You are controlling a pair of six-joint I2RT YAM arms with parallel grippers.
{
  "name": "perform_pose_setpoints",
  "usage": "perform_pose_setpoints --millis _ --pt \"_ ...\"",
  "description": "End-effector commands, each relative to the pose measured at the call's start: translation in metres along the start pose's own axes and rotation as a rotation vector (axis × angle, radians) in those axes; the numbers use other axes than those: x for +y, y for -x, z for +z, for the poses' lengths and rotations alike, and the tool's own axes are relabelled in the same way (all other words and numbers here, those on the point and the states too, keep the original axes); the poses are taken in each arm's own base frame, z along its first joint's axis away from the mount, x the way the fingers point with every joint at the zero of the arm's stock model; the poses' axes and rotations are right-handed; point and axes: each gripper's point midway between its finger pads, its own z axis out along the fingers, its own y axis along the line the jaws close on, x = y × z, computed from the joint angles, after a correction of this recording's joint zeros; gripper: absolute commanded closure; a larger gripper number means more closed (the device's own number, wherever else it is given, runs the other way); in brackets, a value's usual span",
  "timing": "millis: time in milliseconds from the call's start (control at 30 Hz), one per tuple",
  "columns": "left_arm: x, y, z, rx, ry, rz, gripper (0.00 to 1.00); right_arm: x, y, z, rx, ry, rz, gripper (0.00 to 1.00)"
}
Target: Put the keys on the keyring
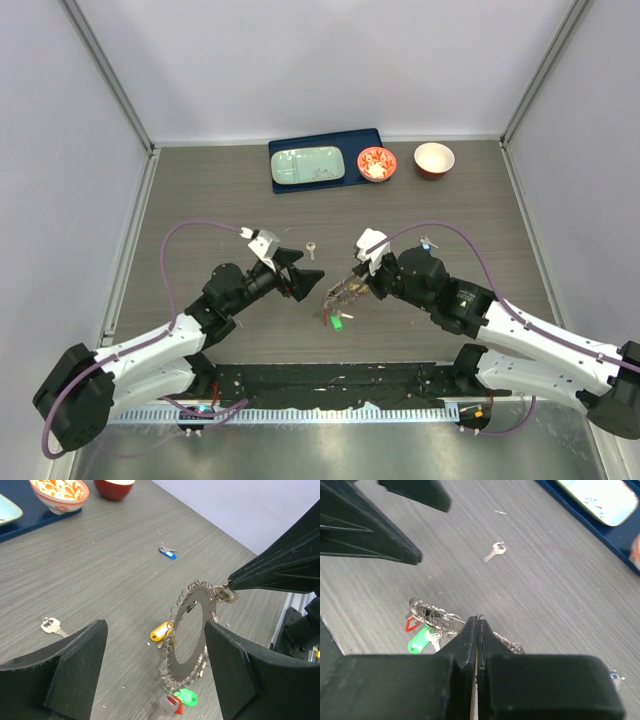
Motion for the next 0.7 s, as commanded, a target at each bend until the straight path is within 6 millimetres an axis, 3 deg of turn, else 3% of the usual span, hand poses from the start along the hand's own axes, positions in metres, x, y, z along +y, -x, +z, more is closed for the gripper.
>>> perform_pose_setpoints --millis 0,367,400,667 --pt "0.009 0.029 -0.004 -0.053 0.093 -0.015 0.15 -0.036 0.051 -0.009 -0.136 -0.184 0.048 0.99" --pt "0.016 0.03 -0.027 -0.035 0.174 -0.044 0.01 -0.08 0.057 -0.007 -0.155 -0.417 0.097 0.99" --pt "0.016 0.031 -0.028 -0.037 0.175 -0.046 0.0 -0.088 0.065 -0.009 -0.194 -0.456 0.118 0.99" --pt "0.019 0.024 -0.033 -0.002 0.209 -0.086 0.0 -0.096 0.075 -0.006 -0.251 -0.48 0.142 0.99"
